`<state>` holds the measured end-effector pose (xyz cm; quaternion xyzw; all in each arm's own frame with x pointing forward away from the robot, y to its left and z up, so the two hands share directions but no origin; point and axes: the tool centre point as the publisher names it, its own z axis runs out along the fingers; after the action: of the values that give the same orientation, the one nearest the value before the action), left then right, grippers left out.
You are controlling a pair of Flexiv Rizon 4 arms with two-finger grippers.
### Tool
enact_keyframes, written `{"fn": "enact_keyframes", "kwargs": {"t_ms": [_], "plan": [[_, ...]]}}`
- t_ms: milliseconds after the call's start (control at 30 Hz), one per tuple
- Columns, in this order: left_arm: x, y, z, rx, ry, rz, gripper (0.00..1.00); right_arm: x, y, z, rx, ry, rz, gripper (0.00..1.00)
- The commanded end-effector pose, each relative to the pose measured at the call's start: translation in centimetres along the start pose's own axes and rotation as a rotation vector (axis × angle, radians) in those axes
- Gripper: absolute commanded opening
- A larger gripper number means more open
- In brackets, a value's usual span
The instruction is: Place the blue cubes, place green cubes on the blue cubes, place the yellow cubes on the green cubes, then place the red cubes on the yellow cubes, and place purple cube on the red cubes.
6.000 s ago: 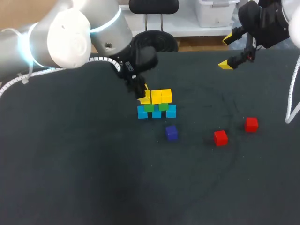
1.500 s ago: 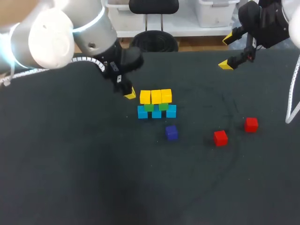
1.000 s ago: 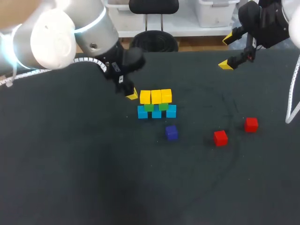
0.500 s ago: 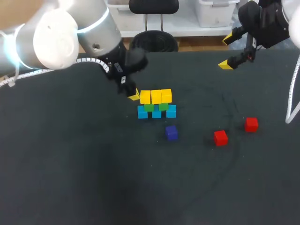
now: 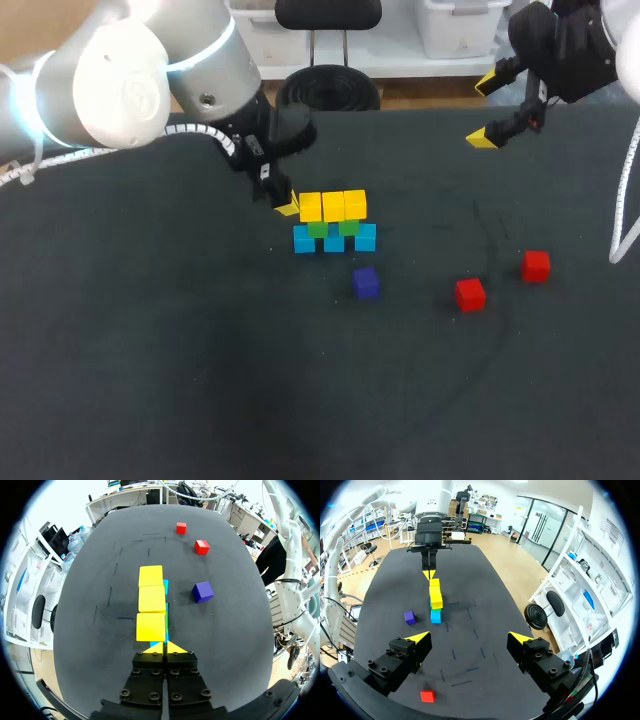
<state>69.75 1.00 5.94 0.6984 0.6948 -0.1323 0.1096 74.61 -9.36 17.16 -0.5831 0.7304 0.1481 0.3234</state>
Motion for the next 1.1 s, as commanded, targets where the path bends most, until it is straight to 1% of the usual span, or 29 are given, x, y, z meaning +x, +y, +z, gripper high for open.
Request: {"fn": "enact_keyframes", "kwargs": {"t_ms": [33,400,600,1100], "plan": [[0.0,0.1,0.0,0.001,0.004,-0.002,0.0,0.0,-0.1,0.1,-0.003,-0.002,-0.001,1.0],[0.4,0.2,-0.1,-0.005,0.012,-0.006,0.0,0.0,-0.1,0.1,-0.003,-0.002,-0.001,1.0],[0.7,0.7,0.1,-0.009,0.017,-0.005,0.0,0.0,-0.1,0.1,-0.003,-0.002,-0.001,1.0],[0.4,1.3,0.0,-0.013,0.009,0.014,0.0,0.0,-0.1,0.1,-0.003,-0.002,-0.001,1.0]]}}
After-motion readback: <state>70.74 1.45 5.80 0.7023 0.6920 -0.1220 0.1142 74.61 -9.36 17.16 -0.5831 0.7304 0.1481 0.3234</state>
